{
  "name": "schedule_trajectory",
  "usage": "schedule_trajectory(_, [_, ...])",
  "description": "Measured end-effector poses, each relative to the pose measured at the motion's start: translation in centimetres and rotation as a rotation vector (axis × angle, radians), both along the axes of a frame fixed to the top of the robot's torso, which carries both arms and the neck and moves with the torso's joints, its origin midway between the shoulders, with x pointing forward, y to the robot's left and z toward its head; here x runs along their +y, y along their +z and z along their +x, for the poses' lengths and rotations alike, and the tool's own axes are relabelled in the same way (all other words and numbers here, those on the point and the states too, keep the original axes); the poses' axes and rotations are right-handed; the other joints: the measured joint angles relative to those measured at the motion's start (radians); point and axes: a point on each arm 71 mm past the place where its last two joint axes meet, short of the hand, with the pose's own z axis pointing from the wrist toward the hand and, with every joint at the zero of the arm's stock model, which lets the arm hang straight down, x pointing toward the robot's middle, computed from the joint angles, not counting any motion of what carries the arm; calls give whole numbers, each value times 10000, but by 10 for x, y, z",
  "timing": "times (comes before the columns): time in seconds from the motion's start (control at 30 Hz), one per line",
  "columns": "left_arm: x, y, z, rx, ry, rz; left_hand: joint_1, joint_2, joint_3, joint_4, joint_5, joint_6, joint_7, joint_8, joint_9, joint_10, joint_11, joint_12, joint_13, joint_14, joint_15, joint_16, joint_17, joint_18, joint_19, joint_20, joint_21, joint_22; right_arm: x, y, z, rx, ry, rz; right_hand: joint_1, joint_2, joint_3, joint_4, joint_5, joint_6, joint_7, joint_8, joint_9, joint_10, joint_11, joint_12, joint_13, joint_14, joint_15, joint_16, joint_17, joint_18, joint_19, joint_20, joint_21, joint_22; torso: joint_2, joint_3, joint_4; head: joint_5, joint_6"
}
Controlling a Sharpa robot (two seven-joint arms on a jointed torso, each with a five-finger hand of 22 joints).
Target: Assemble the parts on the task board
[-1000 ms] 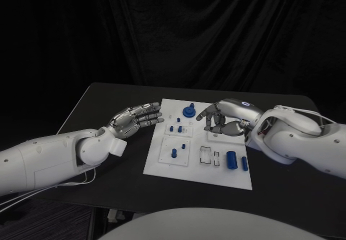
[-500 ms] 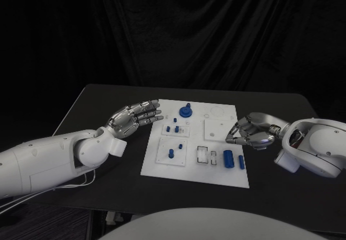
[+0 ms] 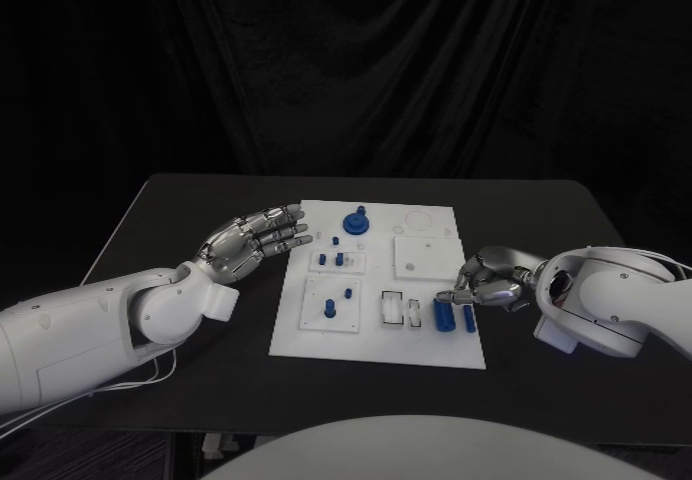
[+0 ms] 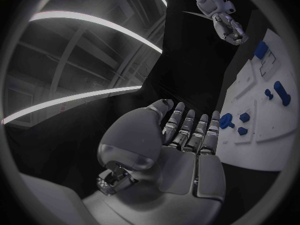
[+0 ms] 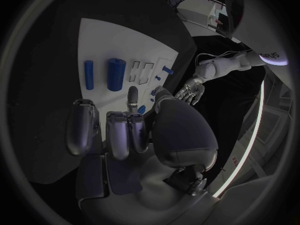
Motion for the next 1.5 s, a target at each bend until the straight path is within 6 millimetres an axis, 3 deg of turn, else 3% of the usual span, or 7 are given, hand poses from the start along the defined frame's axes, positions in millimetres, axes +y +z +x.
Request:
schedule_trajectory(0.23, [-1,-1,1,27,-81,3,-40,-40,0,0,0,0,0,0,-1,0,-1,0,0,0,0,0,0,0,0,0,0,-1,2,-6,2,-159,97,-1223,-437,-45,0,0,-241,-106,-73,-14,91,-8,-7,0,-1,-9,-9,-49,-1,2,-1,-74,374,-1,4,0,-7,-24,0])
schedule_trajectory(0.3, [-1,-1,0,33,-96,1,-40,-40,0,0,0,0,0,0,-1,0,-1,0,-1,0,0,0,0,0,0,0,0,-1,3,-7,3,-199,139,-1476,-523,-49,0,0,-336,-163,-17,-114,91,-8,-7,0,-1,-9,-9,-76,-1,2,-1,-74,282,-1,4,-2,-9,-25,0])
schedule_trajectory(0.7, [0,-1,1,77,-142,29,-39,-40,0,0,0,0,0,0,-2,0,-1,-1,-1,0,0,0,0,0,0,0,0,-2,5,-19,3,-215,482,-2659,-572,-79,0,0,-342,-233,-18,-158,90,-9,-6,0,-2,-9,-9,-193,-3,4,-1,-73,166,-2,5,-8,-1,-8,0])
schedule_trajectory(0.83, [1,-1,1,87,-152,34,-80,1,0,0,0,-1,0,0,-3,0,-1,0,-1,0,0,0,0,-1,-1,0,0,-2,6,-21,3,-277,564,-2839,-932,-92,19,19,-523,-233,-18,-205,110,-9,-6,-1,-3,-9,-8,-241,-3,5,-1,-73,166,-2,6,-8,6,7,0])
schedule_trajectory(1.0, [1,-2,0,98,-160,41,-80,2,0,1,0,-1,0,0,-3,1,-2,-1,-2,0,1,0,0,-1,-1,-1,0,-3,6,-22,3,-366,600,-2985,-1008,-169,47,12,-652,-233,-18,-247,122,-9,-6,-1,-3,-9,-8,-241,-3,5,-1,-73,166,-3,4,-8,7,20,0])
schedule_trajectory(1.5, [2,-3,1,140,-207,73,-80,2,27,28,0,-1,0,0,-13,36,-37,-1,-2,0,0,0,0,-1,-1,-1,0,-4,9,-27,8,-478,697,-3181,-1088,-89,140,29,-885,-233,-18,-285,137,-9,-6,-1,-5,-8,-7,-332,-4,7,-1,-73,129,-4,-11,-7,-4,35,0])
